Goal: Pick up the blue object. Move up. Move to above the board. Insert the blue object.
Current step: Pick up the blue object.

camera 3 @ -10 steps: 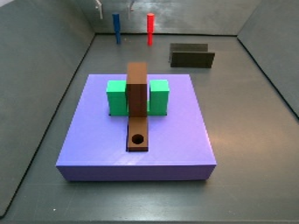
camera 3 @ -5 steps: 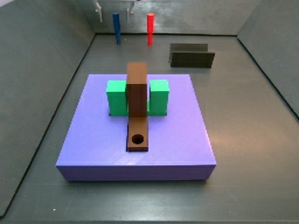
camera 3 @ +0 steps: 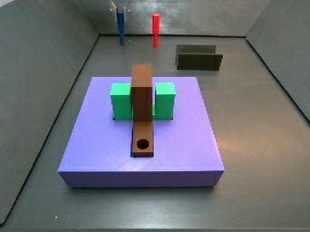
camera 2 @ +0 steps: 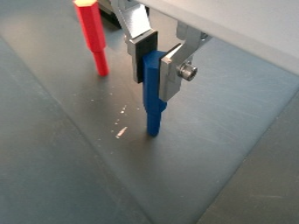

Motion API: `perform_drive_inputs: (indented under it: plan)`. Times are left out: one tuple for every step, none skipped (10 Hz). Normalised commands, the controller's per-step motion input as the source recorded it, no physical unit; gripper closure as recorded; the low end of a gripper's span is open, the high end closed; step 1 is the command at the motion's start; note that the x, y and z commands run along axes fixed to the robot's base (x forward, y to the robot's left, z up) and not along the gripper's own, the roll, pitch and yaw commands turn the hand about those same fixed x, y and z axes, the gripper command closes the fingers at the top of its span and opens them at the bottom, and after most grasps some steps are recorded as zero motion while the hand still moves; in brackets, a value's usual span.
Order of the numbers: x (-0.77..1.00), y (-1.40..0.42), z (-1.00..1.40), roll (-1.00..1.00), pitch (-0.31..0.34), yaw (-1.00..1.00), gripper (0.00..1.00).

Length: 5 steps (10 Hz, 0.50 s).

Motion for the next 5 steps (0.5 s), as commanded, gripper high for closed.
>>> perform_drive_inputs:
  plan:
    - [0.0,0.0,0.0,0.0,0.0,0.0,1.0]
    - [0.0,0.0,0.0,0.0,0.0,0.0,1.0]
    - [0.0,0.0,0.0,0.0,0.0,0.0,1.0]
    - [0.0,0.0,0.0,0.0,0.0,0.0,1.0]
    - [0.0,0.0,0.0,0.0,0.0,0.0,1.0]
